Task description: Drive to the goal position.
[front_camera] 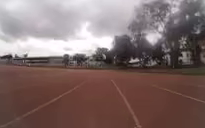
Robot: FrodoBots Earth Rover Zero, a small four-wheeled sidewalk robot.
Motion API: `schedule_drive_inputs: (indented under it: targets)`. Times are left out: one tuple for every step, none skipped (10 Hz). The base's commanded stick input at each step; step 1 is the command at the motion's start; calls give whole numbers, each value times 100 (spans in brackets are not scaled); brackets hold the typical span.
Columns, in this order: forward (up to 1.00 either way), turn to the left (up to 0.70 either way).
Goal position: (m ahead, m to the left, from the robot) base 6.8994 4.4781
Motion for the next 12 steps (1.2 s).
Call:
schedule_drive_inputs:
  targets:
    - [70, 0]
    - [70, 0]
    - [70, 0]
    - [70, 0]
    - [70, 0]
    - [70, 0]
    - [70, 0]
    - [70, 0]
    - [70, 0]
    - [70, 0]
    - [70, -17]
    - [70, -35]
